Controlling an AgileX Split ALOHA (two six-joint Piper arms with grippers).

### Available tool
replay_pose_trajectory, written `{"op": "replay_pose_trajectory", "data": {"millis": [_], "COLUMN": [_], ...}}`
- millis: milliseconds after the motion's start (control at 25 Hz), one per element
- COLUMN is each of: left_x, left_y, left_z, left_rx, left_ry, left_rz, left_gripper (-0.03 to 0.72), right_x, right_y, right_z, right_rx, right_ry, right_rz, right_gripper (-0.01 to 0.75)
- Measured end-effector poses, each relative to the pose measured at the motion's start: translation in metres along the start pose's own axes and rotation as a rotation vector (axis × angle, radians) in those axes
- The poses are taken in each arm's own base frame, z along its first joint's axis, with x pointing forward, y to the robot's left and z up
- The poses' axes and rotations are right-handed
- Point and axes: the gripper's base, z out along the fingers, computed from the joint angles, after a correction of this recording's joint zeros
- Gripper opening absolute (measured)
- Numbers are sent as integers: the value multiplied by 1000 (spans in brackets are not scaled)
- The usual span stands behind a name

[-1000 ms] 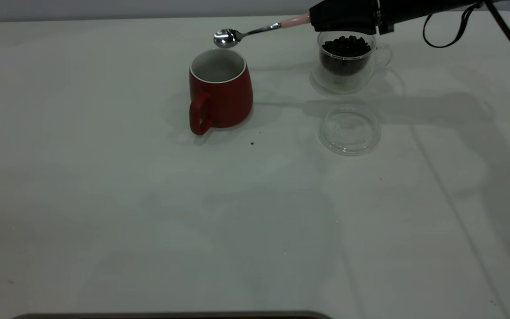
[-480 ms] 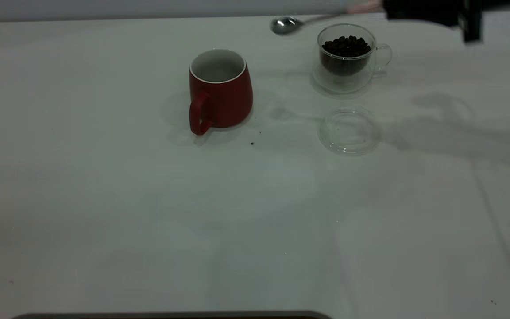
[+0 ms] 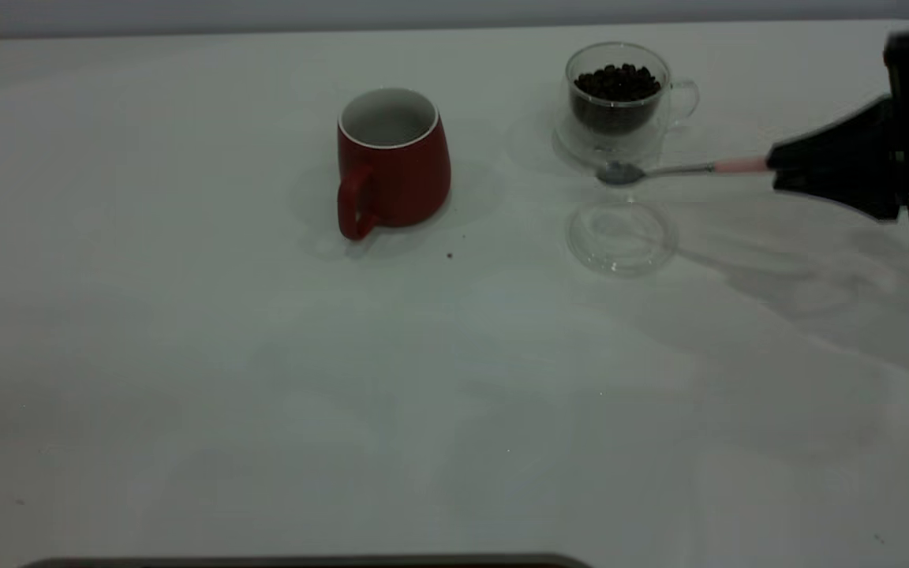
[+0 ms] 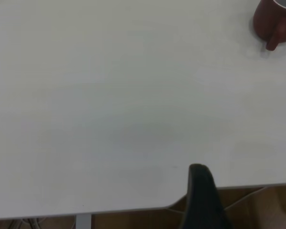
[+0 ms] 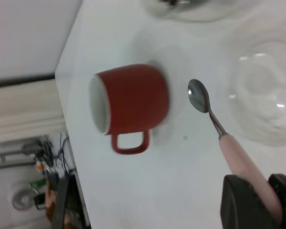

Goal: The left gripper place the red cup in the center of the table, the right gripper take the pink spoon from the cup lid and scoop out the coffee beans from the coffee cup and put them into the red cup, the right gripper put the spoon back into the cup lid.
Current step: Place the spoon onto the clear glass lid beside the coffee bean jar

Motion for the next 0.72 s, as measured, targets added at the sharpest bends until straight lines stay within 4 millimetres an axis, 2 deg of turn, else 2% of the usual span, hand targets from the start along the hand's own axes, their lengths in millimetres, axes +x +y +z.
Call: {"op": "replay_pose_trajectory", "data": {"millis": [120,240,480,720], "left_x": [0,0,0,0], "left_y": [0,0,0,0], "left_z": [0,0,0,0], "left_rx": [0,0,0,0], "left_ry": [0,0,0,0], "left_rz": [0,-2,-2,-2], "left_gripper": [529,529,529,529], "right_x": [1,-4,-14,-12], "right_y": [-19,-30,-43,-50], "right_z": [2,8,20,26], "right_rx": [14,15,-1,-35], "right_ry": [2,4,6,20], "right_rz": [45,48,37,2], "right_gripper": [113,113,113,113]}}
